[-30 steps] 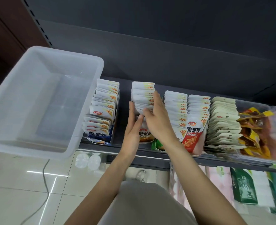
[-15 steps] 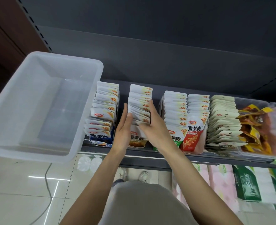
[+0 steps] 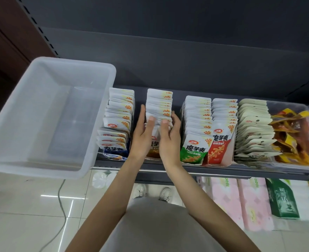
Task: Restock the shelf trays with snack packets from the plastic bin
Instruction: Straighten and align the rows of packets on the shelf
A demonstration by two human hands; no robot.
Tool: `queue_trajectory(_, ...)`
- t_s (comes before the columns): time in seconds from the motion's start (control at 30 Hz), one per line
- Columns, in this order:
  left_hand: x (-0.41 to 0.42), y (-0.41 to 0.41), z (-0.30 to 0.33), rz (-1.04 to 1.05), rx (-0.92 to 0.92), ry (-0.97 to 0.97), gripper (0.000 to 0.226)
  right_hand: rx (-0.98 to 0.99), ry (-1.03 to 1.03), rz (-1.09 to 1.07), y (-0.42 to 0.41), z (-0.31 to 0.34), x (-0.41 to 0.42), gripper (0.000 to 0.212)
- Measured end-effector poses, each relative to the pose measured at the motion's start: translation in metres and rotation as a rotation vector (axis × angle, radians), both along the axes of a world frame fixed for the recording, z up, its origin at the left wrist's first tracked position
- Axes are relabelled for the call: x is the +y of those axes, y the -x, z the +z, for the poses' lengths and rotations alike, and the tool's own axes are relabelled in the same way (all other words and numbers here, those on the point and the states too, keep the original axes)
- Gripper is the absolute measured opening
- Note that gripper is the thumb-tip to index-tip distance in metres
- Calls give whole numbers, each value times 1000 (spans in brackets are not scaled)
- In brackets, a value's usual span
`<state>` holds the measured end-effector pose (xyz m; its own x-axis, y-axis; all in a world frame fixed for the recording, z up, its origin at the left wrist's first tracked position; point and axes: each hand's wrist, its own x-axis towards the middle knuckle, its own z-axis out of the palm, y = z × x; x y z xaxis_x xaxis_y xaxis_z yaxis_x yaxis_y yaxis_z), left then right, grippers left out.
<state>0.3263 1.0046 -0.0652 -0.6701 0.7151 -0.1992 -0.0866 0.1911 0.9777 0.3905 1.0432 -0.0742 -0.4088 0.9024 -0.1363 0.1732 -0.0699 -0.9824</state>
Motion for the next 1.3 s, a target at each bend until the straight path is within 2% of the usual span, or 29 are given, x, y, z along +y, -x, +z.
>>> queue_trajectory(0.13, 7, 3, -3, 18, -27, -29, 53, 21, 28, -54, 8, 0, 11, 36)
queue_trajectory(0.3, 9, 6, -11, 75, 6, -39, 44, -67, 52, 6, 19, 1, 18, 59)
queue_trajectory(0.4, 10, 7, -13, 139, 5, -66, 40, -25, 141, 48, 21, 4, 22, 49)
queue_trajectory(0.57, 14, 1, -11, 225, -7, -80, 37, 15, 175, -103, 23, 4, 28, 38)
queue_trajectory(0.93, 11, -5, -1, 193, 10, -4, 45, 42, 258, 87, -9, 19, 13, 47)
queue_trajectory(1.1, 0, -16, 11, 233, -101, -34, 42, 9, 185, 176, -23, 20, 2, 51)
queue_trajectory(1.3, -12, -20, 12, 293, -246, -48, 22, 7, 167, 141, -21, 21, -2, 48)
